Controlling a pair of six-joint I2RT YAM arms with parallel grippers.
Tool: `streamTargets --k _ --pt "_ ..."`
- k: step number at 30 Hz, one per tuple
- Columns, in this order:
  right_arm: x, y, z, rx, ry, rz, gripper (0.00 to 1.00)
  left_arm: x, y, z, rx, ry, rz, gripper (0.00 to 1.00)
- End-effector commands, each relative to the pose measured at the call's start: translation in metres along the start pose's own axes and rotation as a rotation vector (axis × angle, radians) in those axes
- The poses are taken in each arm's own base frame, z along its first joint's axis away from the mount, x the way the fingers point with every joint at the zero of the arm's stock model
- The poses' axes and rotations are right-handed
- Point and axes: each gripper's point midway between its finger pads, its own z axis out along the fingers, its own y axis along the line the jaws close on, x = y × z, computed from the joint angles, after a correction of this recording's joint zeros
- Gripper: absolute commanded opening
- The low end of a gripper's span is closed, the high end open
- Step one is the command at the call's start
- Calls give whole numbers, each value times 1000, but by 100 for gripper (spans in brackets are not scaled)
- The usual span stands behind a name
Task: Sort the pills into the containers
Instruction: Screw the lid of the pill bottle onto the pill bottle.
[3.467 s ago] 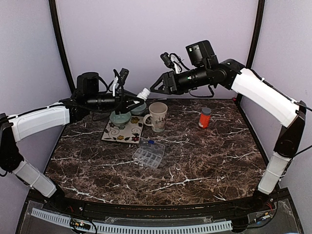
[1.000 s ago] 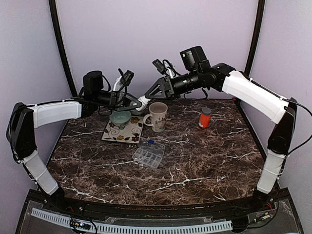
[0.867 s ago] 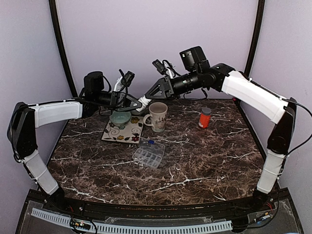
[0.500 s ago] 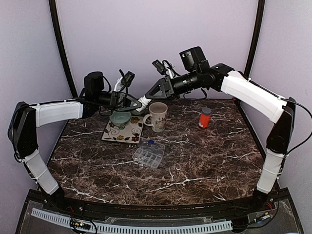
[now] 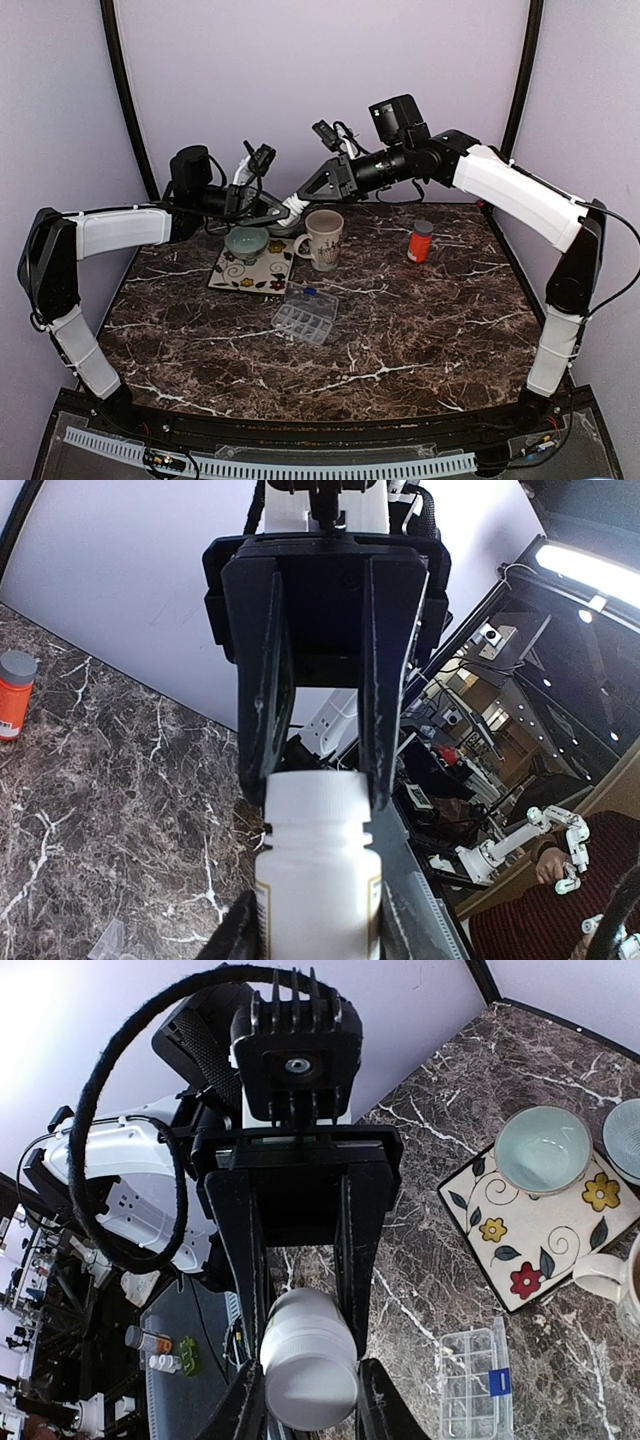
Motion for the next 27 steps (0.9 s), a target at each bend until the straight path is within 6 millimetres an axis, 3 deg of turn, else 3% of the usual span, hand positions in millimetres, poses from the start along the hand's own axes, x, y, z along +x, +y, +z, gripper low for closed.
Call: streamTargets --k 1,5,27 --pt "-3 1 5 -28 -1 -7 23 -15 -18 -1 29 -6 92 0" --pt "-3 1 6 -27 -2 -4 29 -15 -18 -1 31 -7 92 0" --pt "-1 4 6 -32 -3 2 34 -15 -17 0 34 -7 88 0"
